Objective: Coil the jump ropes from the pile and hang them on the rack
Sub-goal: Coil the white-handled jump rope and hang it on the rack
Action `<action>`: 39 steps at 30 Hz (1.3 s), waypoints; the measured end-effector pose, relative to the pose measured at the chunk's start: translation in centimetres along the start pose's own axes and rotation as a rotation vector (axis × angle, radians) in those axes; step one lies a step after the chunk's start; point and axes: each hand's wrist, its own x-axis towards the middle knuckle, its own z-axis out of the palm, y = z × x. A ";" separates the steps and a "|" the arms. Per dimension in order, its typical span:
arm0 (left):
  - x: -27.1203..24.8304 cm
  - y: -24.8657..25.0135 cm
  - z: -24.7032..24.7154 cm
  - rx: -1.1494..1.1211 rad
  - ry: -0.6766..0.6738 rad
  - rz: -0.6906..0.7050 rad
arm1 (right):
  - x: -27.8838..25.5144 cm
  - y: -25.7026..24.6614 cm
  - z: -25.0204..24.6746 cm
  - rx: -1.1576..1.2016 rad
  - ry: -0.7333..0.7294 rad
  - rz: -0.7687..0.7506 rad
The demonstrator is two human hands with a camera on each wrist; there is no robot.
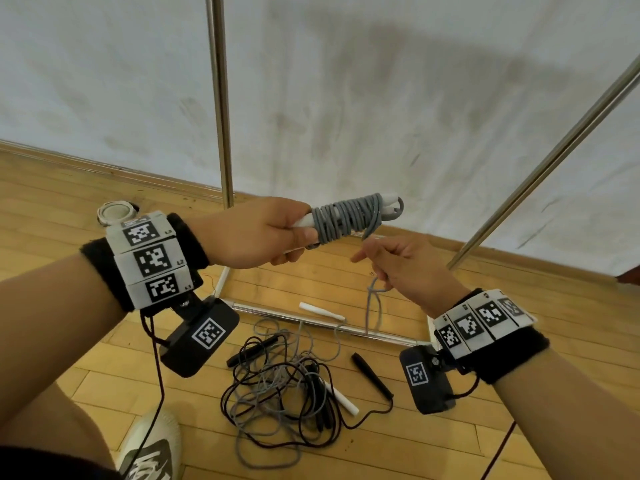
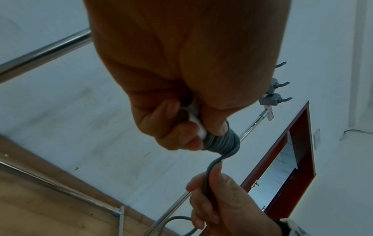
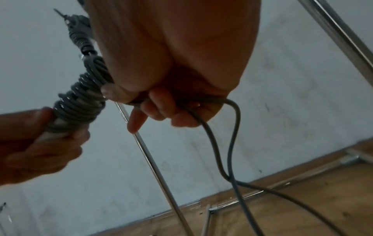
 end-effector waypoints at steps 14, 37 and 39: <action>-0.8 0.7 0.9 0.136 -0.270 -0.011 | 1.5 2.2 -2.5 -0.594 0.016 -0.149; 0.6 -0.4 0.3 0.256 0.252 -0.095 | 0.2 -1.8 1.4 0.373 0.012 0.005; 0.5 -0.2 0.4 0.233 0.248 -0.085 | -0.1 -1.1 1.7 0.357 0.007 0.023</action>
